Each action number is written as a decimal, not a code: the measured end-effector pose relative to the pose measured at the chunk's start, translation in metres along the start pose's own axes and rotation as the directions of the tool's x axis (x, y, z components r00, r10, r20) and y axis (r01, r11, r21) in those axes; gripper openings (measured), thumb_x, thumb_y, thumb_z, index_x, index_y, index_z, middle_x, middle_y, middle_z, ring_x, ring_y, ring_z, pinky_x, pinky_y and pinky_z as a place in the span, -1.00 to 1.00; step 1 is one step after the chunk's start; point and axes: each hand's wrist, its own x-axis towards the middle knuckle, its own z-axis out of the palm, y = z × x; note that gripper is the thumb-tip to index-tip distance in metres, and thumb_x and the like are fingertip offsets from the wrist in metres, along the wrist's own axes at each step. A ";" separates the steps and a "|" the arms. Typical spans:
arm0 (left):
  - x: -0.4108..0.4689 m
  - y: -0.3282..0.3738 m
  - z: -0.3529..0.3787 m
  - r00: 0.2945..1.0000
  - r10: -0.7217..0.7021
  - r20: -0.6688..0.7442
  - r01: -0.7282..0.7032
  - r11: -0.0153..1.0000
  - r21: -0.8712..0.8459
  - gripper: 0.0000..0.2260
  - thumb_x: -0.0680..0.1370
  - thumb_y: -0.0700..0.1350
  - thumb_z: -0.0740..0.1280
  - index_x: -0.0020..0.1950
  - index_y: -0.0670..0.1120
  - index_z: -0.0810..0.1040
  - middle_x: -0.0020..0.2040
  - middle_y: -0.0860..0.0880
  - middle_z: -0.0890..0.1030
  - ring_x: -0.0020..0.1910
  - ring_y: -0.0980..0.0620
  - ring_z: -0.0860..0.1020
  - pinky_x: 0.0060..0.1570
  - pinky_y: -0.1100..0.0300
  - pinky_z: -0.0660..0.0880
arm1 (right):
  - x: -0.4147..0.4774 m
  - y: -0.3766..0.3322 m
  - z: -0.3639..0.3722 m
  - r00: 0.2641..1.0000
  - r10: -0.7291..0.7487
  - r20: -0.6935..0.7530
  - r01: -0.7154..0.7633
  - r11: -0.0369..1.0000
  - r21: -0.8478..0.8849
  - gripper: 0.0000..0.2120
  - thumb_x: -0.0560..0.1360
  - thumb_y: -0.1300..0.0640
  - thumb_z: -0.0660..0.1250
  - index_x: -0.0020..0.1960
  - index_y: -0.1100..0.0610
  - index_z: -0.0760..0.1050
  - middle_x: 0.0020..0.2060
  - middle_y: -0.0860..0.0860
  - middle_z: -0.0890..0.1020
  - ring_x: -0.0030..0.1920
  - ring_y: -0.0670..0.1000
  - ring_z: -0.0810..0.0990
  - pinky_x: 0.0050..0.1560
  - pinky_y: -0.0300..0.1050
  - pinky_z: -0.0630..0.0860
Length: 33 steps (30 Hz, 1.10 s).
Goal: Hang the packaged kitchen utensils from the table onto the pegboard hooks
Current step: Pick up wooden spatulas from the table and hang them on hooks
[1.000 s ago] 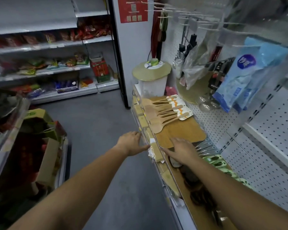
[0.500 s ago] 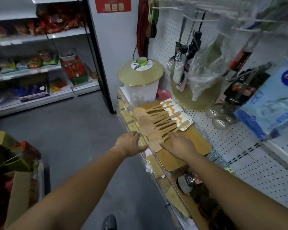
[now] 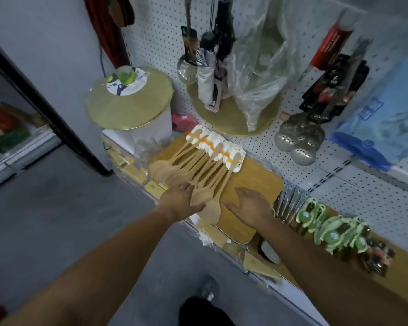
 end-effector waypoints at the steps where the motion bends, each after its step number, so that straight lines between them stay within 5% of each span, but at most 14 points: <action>1: 0.011 -0.001 0.002 1.000 0.007 0.011 -0.007 1.000 -0.005 -0.27 0.52 0.37 0.15 0.53 -0.08 0.24 0.53 -0.05 0.29 0.49 -0.07 0.27 0.39 0.00 0.30 | 0.008 0.005 0.004 1.000 0.022 0.009 -0.022 1.000 0.008 -0.20 0.55 -0.43 0.02 0.57 0.11 0.21 0.53 0.10 0.34 0.50 0.11 0.32 0.51 0.04 0.24; 20: 0.175 -0.022 0.078 0.961 0.263 0.087 -0.259 0.965 -0.046 -0.64 0.57 -0.04 0.29 0.36 -0.06 0.47 0.35 -0.07 0.47 0.29 -0.10 0.46 0.15 0.13 0.41 | 0.085 -0.001 0.116 0.867 0.454 0.203 -0.497 0.805 0.325 -0.36 0.59 -0.24 0.21 0.51 0.15 0.30 0.39 0.17 0.46 0.35 0.18 0.46 0.30 0.04 0.45; 25: 0.210 -0.016 0.103 0.962 0.263 0.071 -0.241 0.944 -0.225 -0.64 0.50 -0.08 0.36 0.27 -0.16 0.55 0.12 -0.22 0.56 0.14 -0.20 0.54 0.10 -0.01 0.51 | 0.116 -0.005 0.132 0.822 0.531 0.207 -0.566 0.719 0.404 -0.41 0.57 -0.17 0.28 0.48 0.14 0.36 0.34 0.15 0.53 0.32 0.18 0.50 0.25 0.02 0.49; 33: 0.252 -0.002 0.128 0.985 0.171 0.001 -0.161 0.932 -0.326 -0.51 0.48 0.05 0.44 0.33 -0.11 0.43 0.18 -0.18 0.54 0.21 -0.18 0.50 0.15 -0.06 0.50 | 0.169 0.015 0.133 0.762 0.613 0.208 -0.601 0.550 0.579 -0.47 0.56 0.01 0.35 0.48 0.13 0.38 0.31 0.12 0.57 0.27 0.12 0.55 0.17 -0.10 0.52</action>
